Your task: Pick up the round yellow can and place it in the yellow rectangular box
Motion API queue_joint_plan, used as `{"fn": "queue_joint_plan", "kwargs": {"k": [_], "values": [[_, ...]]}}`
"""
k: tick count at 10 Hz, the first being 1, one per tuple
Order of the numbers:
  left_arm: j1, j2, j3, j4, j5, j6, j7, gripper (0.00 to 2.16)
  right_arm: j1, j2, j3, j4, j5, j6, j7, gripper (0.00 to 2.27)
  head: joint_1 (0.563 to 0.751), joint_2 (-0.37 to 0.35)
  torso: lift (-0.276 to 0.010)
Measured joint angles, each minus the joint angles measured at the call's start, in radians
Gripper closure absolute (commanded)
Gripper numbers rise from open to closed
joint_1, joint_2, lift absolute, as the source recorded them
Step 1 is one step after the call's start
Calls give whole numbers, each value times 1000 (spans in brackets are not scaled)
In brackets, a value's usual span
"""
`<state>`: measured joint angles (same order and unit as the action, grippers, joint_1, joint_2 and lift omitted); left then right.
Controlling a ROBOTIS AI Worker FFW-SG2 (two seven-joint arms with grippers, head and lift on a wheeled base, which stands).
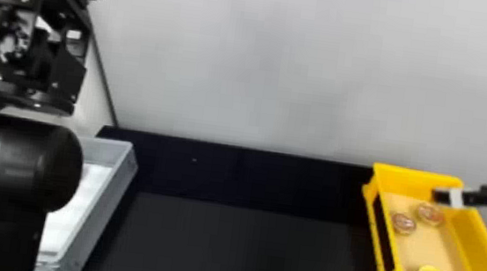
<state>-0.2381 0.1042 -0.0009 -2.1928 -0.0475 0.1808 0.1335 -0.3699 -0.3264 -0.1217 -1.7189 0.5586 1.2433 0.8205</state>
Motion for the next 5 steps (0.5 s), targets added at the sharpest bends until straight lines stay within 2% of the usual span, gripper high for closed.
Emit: {"fn": "queue_joint_plan", "kwargs": {"k": [2, 3, 4, 5], "values": [[7, 1, 5, -2, 1, 3, 0, 140, 7, 31, 12, -197, 32, 55, -27, 116, 663, 54, -5], [10, 2, 8, -2, 1, 4, 0, 140, 13, 68, -8, -273, 23, 21, -79, 111, 663, 54, -5], [13, 3, 12, -2, 2, 4, 0, 140, 20, 109, -34, -337, -27, -39, -170, 105, 663, 54, -5], [15, 3, 15, -2, 2, 3, 1, 140, 24, 136, -42, -393, -113, -97, -303, 98, 663, 54, -5]]}}
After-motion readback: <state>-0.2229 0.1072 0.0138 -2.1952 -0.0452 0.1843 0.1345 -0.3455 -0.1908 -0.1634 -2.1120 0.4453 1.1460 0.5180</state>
